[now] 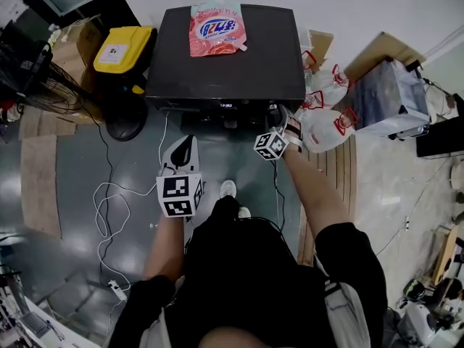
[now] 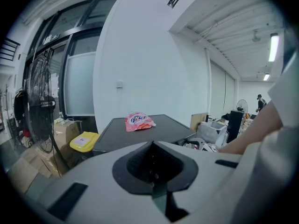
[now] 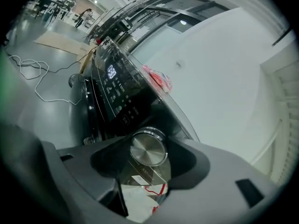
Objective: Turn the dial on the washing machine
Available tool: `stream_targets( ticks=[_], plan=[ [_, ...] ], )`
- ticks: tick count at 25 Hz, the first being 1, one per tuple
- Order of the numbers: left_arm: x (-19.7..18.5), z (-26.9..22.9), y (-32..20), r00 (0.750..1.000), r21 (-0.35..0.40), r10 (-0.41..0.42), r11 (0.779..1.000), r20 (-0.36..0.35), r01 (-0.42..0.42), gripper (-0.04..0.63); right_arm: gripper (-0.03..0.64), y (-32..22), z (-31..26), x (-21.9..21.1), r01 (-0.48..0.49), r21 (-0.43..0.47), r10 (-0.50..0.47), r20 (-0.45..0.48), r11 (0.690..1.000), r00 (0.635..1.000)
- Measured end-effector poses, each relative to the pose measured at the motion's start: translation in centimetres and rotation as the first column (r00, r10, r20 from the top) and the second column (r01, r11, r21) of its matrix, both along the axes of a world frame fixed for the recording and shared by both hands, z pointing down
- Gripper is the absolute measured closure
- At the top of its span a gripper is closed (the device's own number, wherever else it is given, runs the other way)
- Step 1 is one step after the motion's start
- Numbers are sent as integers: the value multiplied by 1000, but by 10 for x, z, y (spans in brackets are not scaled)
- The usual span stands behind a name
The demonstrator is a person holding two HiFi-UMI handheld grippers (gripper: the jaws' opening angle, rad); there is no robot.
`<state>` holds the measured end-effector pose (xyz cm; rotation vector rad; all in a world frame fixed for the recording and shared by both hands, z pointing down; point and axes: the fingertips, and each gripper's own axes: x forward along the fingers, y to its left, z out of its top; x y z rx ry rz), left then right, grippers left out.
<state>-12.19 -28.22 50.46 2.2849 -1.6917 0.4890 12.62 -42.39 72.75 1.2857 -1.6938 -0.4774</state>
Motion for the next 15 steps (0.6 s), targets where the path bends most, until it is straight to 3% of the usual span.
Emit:
stream_targets(
  ticks=[6, 11, 15],
  plan=[
    [0, 0, 1, 1000, 4, -2, 1000, -1, 2, 581, 364, 0, -3, 2, -52, -31, 56, 136, 998, 989],
    [2, 0, 1, 1000, 4, -1, 1000, -2, 1, 581, 362, -2, -6, 4, -133, -83, 151, 291, 988, 945],
    [5, 0, 1, 1000, 5, 0, 1000, -2, 0, 581, 360, -1, -6, 5, -139, -102, 165, 321, 985, 933]
  ],
)
